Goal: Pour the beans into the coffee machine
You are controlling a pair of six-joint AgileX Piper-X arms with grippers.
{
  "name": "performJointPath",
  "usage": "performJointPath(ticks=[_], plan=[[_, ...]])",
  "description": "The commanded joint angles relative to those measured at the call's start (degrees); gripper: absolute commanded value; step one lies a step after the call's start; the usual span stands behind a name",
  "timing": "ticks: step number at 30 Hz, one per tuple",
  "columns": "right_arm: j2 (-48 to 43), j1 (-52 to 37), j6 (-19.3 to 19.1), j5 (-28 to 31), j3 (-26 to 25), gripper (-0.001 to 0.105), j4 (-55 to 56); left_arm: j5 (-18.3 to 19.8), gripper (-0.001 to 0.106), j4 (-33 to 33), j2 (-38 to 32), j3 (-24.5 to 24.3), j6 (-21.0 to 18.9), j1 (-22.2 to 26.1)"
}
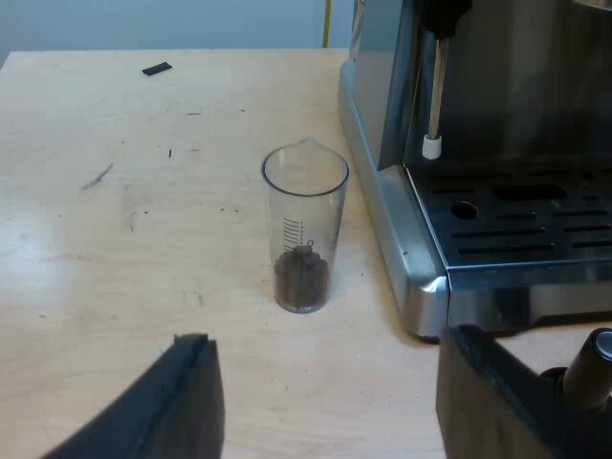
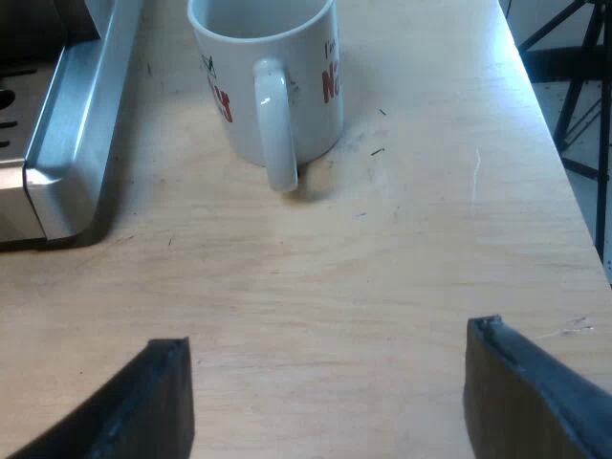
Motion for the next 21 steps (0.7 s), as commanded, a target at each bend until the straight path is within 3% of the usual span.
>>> performJointPath(ticks=[1, 5, 15, 21], plan=[[-2.2, -0.4, -0.2, -0.3, -0.7, 0.062, 0.1, -0.1, 0.061, -0.1, -2.1, -0.3, 0.0, 0.0], [-2.2, -0.4, -0.2, -0.3, -0.7, 0.062, 0.1, 0.0, 0.077, -0.1, -2.1, -0.3, 0.2, 0.0], [-2.2, -0.4, -3.6, -1.8, -2.8, 0.062, 2.7, 0.0, 0.076, -0.1, -2.1, -0.3, 0.2, 0.0], [0.1, -0.4, -7.1, -3.9, -7.5, 0.062, 4.8, 0.0, 0.076, -0.1, -2.1, -0.3, 0.2, 0.0]])
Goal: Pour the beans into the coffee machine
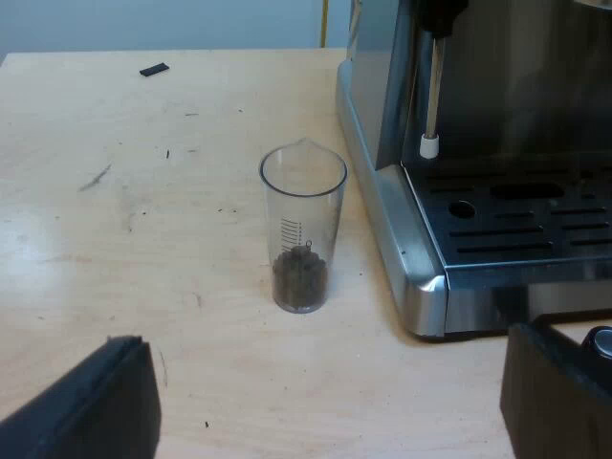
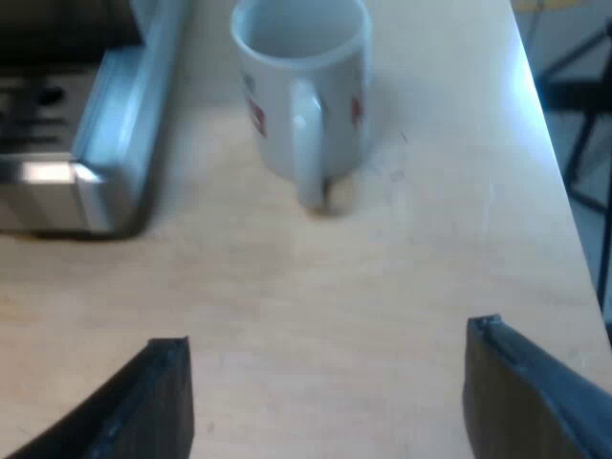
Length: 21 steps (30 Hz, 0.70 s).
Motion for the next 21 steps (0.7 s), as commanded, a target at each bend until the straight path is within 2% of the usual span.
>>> performJointPath(ticks=[1, 6, 8, 17, 21], plan=[[0.7, -0.4, -2.9, -2.0, -2.5, 0.062, 0.6, -0.1, 0.076, -0.1, -2.1, -0.3, -0.1, 0.0], [7.0, -0.4, -5.9, -7.6, -6.6, 0.062, 0.7, -0.1, 0.076, -0.1, -2.1, -0.3, -0.1, 0.0], [10.1, -0.4, -8.6, -10.4, -8.3, 0.062, 0.3, -0.1, 0.076, -0.1, -2.1, -0.3, -0.1, 0.0], [18.0, 1.1, -8.9, -18.6, -11.1, 0.062, -7.4, -0.1, 0.076, -0.1, -2.1, -0.3, -0.1, 0.0], [20.4, 4.2, -8.9, -19.1, -11.9, 0.062, -10.1, -0.1, 0.076, -0.1, -2.1, -0.3, -0.1, 0.0]])
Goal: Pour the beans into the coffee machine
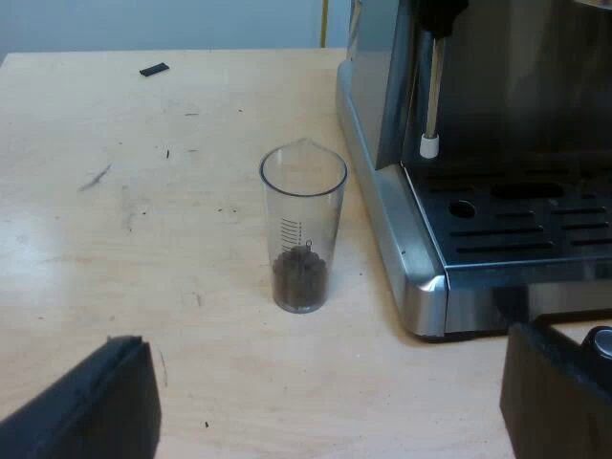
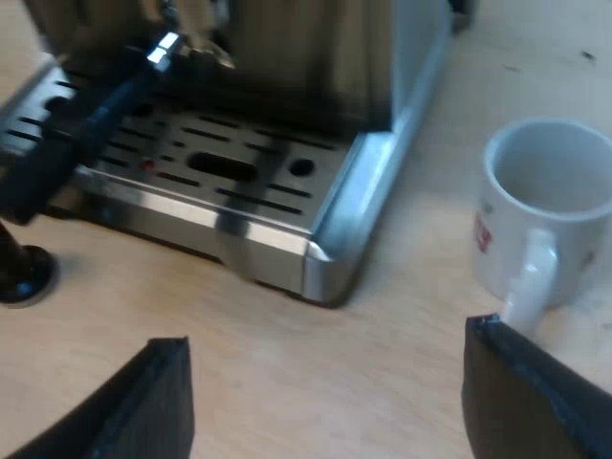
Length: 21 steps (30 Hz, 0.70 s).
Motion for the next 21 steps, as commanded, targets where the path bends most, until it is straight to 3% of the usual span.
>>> performJointPath(ticks=[1, 21], plan=[[1.4, 2.8, -0.8, -1.2, -1.1, 0.062, -2.8, -0.1, 0.076, -0.1, -2.1, -0.3, -0.1, 0.0], [14.8, 29.0, 0.1, 6.3, -1.1, 0.062, -17.7, -0.1, 0.076, -0.1, -2.1, -0.3, -0.1, 0.0]])
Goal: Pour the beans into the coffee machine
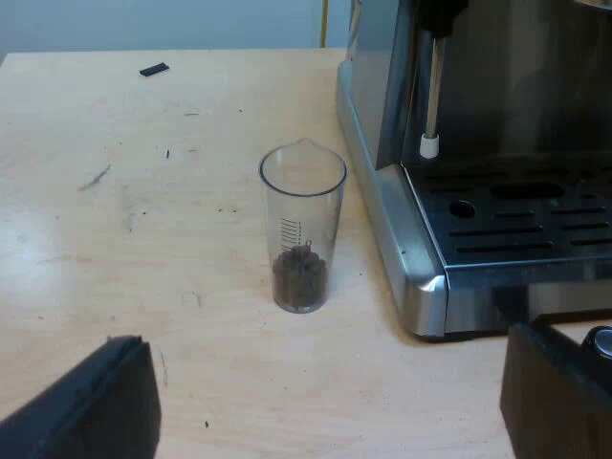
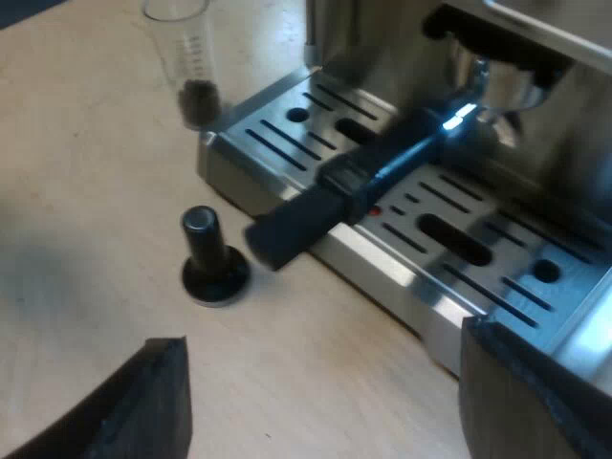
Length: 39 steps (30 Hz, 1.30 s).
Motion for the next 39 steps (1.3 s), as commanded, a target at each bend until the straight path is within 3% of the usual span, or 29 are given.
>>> performJointPath(ticks=[1, 6, 14, 26, 30, 32, 39], plan=[[2.4, 2.5, -0.6, 0.3, -0.8, 0.062, -3.8, -0.2, 0.076, -0.1, -2.1, -0.3, -0.1, 0.0], [7.1, 5.0, 1.6, 0.3, -0.8, 0.062, -8.6, -0.2, 0.076, -0.1, -2.1, -0.3, -0.1, 0.0], [14.6, 5.0, 12.5, 0.3, -0.3, 0.062, -16.5, -0.2, 0.076, -0.1, -2.1, -0.3, -0.1, 0.0], [21.8, 5.0, 11.2, -1.1, -0.3, 0.062, -25.0, 0.1, 0.076, -3.1, -0.2, 1.5, -0.1, 0.0], [22.9, 5.0, 8.1, -3.1, -0.3, 0.062, -27.3, 0.5, 0.076, -4.7, 2.9, 2.8, -0.1, 0.0], [23.3, 5.0, 6.3, -4.6, -0.3, 0.062, -27.7, 1.6, 0.076, -6.6, 5.4, 3.6, -0.1, 0.0], [23.3, 5.0, 6.2, -5.2, -0.3, 0.062, -27.7, 2.7, 0.076, -16.1, 11.4, 5.8, -0.1, -1.2]])
